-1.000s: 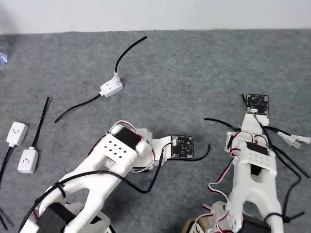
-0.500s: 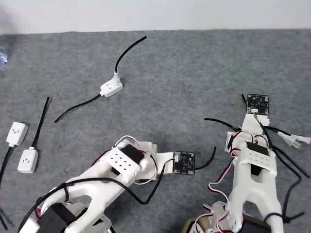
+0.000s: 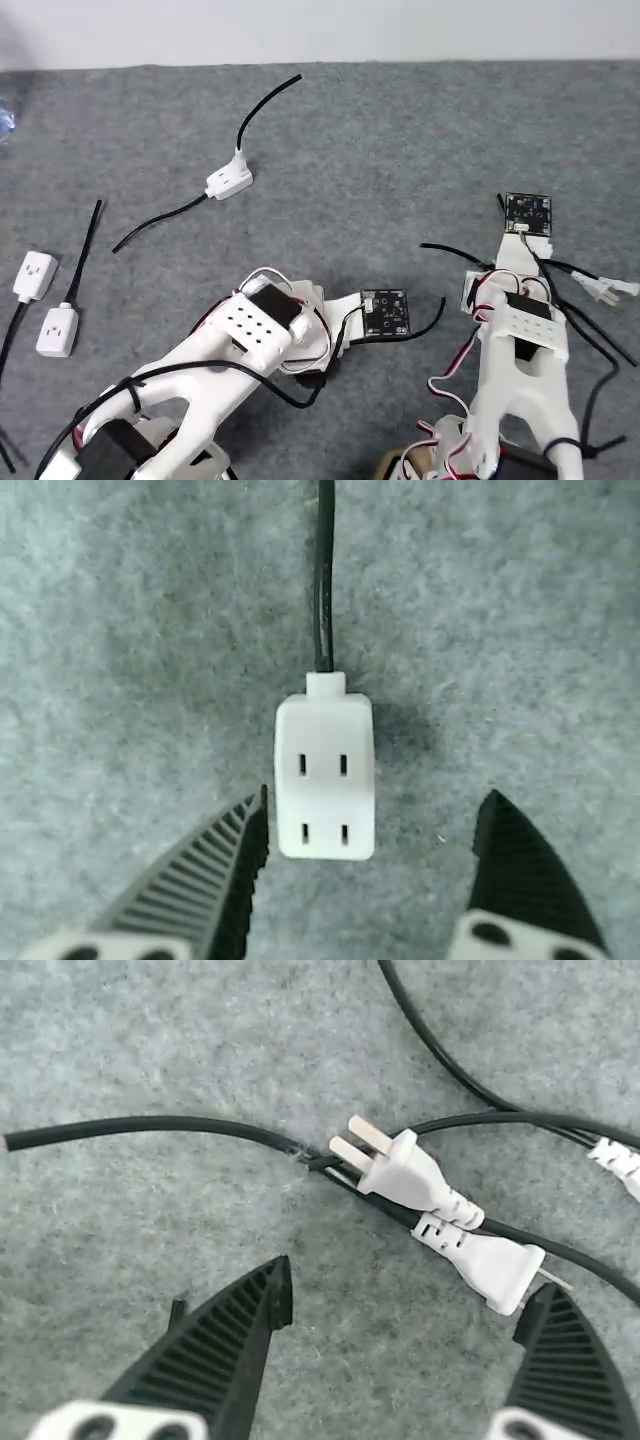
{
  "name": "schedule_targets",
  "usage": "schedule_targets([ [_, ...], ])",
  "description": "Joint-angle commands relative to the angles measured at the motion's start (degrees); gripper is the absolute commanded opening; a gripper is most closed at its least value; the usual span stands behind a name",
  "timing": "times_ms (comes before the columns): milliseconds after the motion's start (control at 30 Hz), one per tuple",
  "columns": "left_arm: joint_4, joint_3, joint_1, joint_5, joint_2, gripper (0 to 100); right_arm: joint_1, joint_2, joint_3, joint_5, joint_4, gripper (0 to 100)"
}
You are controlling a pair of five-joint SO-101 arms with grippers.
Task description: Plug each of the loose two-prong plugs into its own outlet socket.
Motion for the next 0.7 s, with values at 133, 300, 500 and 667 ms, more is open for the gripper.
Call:
schedule_targets([
  [133, 17.76, -18.51, -12.22, 5.8, -3.96, 29, -0.48, -0.92, -3.69, 1.76, -0.4, 35.4],
  [300, 21.36, -18.15, -24.88, 21.27, -13.01, 27, 2.07, -2.07, -16.97, 11.16, 14.64, 35.4],
  [500, 16.09, 0.22, -38.95, 27.43, -25.67, 27, 6.9, 3.91, -38.42, 26.55, 39.16, 35.4],
  [667, 4.4, 16.57, -45.63, 30.07, -34.29, 27, 7.69, 14.81, -44.31, 41.85, 45.23, 35.4],
])
